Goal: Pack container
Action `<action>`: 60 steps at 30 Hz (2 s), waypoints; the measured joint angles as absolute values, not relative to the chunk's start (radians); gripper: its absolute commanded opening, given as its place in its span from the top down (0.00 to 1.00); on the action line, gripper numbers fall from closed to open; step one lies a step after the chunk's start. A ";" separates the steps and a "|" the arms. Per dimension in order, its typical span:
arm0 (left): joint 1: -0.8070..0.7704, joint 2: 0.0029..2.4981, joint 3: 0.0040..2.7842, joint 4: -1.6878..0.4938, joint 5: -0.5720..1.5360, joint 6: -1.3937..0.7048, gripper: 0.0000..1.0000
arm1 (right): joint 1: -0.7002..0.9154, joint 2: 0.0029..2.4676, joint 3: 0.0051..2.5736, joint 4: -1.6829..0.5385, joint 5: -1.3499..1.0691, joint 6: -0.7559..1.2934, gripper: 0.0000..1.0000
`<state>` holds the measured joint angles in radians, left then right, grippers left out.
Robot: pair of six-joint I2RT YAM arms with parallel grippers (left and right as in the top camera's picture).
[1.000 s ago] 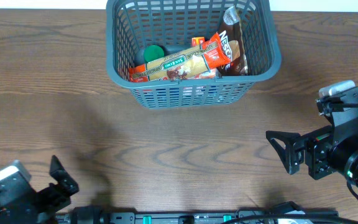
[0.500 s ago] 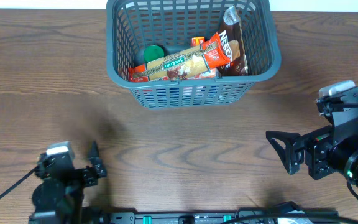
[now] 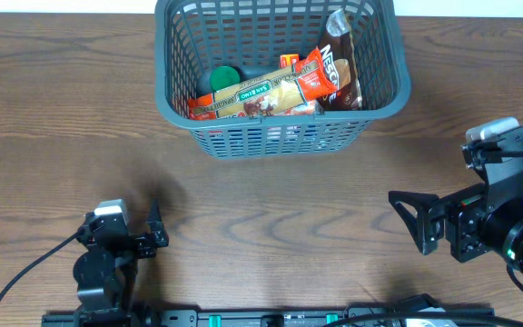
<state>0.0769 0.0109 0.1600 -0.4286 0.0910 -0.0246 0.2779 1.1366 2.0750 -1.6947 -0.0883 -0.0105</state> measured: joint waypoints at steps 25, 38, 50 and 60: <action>0.078 0.010 0.123 -0.324 0.101 -0.025 0.01 | 0.278 1.137 2.075 -1.695 -0.088 -0.011 0.01; 0.078 0.010 0.123 -0.324 0.101 -0.025 0.02 | 0.278 1.137 2.075 -1.690 -0.077 -0.012 0.01; 0.078 0.010 0.121 -0.315 0.101 -0.025 0.01 | 0.278 0.856 1.542 -1.276 -0.053 -0.035 0.01; 0.078 0.010 0.121 -0.313 0.098 -0.025 0.02 | 0.278 0.426 0.818 -0.876 -0.096 -0.037 0.01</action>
<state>0.0780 0.0101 0.1207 -0.3130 0.0982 -0.0246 0.2779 0.4255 0.8181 -0.8757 -0.0956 -0.0372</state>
